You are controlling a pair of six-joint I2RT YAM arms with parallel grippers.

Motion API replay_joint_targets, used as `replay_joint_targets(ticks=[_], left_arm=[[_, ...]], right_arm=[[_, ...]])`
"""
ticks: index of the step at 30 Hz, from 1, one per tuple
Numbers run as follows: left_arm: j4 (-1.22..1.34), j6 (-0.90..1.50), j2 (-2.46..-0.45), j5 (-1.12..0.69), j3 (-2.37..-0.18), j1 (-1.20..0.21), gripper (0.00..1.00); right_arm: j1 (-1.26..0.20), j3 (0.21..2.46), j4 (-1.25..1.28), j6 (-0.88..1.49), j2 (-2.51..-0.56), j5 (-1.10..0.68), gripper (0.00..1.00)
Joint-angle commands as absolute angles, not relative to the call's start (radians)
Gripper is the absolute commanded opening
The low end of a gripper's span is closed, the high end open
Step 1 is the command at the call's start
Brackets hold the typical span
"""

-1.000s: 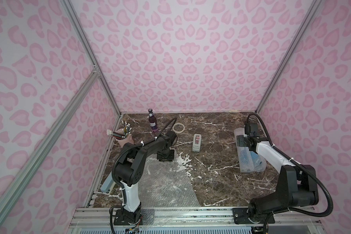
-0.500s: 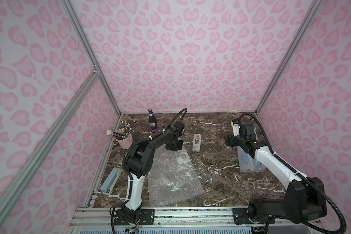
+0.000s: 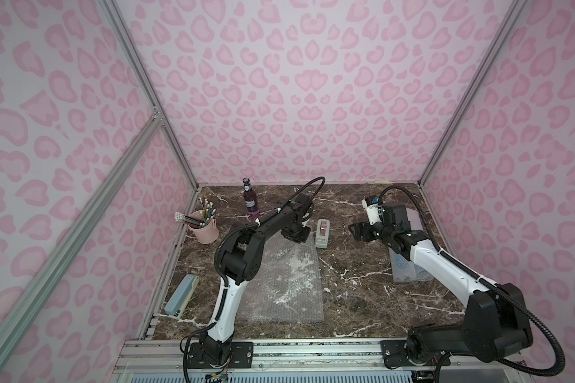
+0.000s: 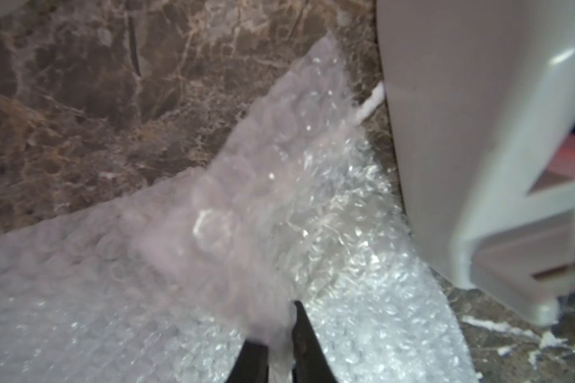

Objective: Wrap wine bottles in bubble wrap
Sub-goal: Move the bubble wrap to the center of the board.

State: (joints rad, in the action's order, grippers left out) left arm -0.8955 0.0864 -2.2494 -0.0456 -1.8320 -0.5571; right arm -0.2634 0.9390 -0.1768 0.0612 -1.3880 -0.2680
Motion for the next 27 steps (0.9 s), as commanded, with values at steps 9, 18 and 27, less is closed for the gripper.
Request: replay_joint_targets(ticks=[9,18,27], left_arm=[[-0.920,0.080,-2.036,-0.084,-1.759,-0.555,0.46],[-0.875,0.091,-1.862,-0.126,-1.624,-0.523,0.56],[-0.592,0.073,-1.708,-0.004,-1.462,-0.359,0.65]], right_arm=[[-0.261,0.920,-0.090,0.079,-1.395,-0.360,0.92],[-0.264,0.912,-0.026,0.109,-1.410,-0.411,0.95],[-0.268,0.892,0.016,0.110,-1.378,-0.408,0.98]])
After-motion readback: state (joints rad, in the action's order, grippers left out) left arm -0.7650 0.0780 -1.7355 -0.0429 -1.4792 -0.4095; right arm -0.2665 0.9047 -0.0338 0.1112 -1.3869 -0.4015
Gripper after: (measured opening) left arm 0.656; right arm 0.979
